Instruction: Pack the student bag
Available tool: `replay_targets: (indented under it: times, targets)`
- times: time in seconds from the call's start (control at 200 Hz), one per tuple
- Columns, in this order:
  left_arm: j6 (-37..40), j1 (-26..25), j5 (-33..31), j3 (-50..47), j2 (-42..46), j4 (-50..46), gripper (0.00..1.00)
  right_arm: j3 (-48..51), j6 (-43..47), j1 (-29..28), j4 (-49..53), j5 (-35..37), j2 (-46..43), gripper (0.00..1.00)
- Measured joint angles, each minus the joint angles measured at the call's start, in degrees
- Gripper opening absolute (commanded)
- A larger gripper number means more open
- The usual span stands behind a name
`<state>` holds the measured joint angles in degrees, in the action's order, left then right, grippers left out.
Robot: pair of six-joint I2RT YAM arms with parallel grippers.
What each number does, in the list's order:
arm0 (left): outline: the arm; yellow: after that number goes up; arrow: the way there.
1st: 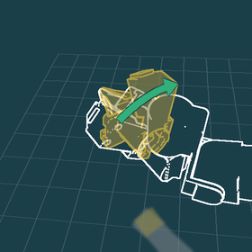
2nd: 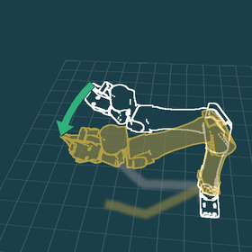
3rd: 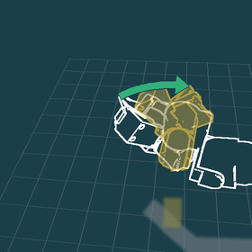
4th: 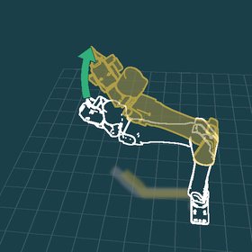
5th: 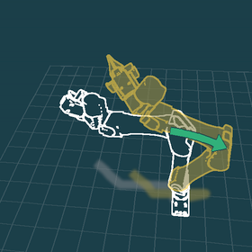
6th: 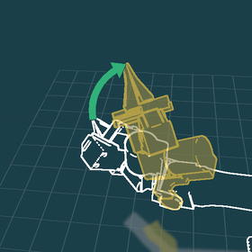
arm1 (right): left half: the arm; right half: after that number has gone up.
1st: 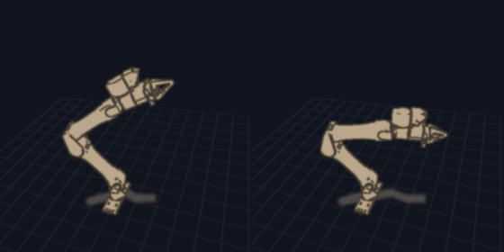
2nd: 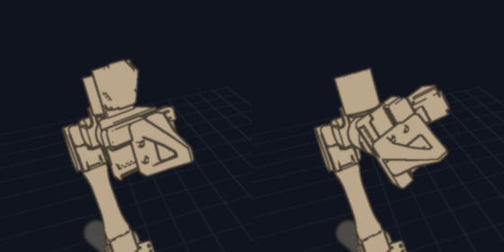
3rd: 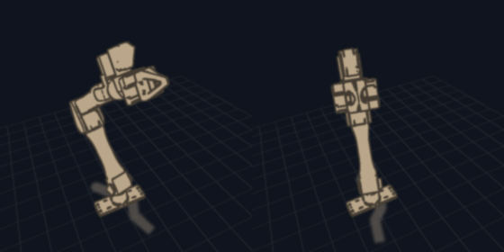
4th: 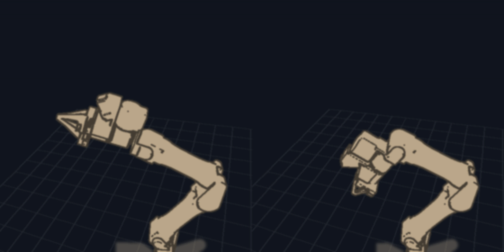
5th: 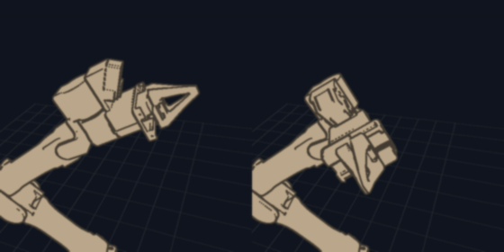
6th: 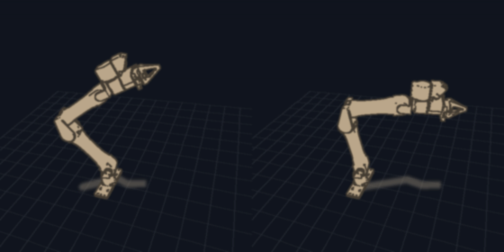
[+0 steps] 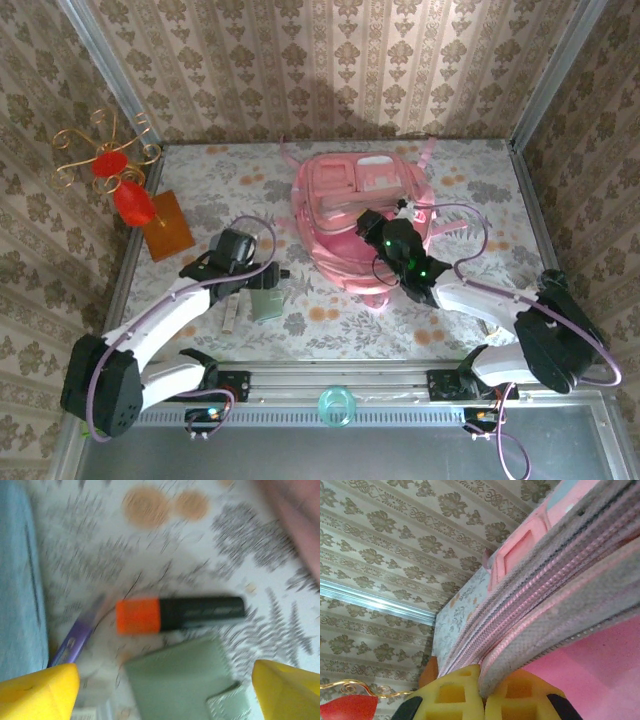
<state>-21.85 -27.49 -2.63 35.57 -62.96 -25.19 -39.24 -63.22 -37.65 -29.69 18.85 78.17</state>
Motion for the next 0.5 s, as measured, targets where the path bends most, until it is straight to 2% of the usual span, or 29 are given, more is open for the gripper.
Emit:
replay_targets:
  times: [0.14, 0.275, 0.5]
  targets:
    - [-2.5, -0.4, 3.1, -0.1, -0.6, -2.4, 0.99, -1.2, 0.0, 0.0, -0.3, 0.0, 1.3, 0.00]
    - [-4.4, -3.8, 4.2, 0.2, -3.8, -3.2, 1.00, -1.2, 0.0, 0.1, -0.4, 0.0, 1.4, 0.00]
    - [-7.2, -6.5, 3.8, 0.6, -8.8, -4.2, 1.00, -0.7, 0.0, 1.2, -1.5, -0.9, 1.3, 0.00]
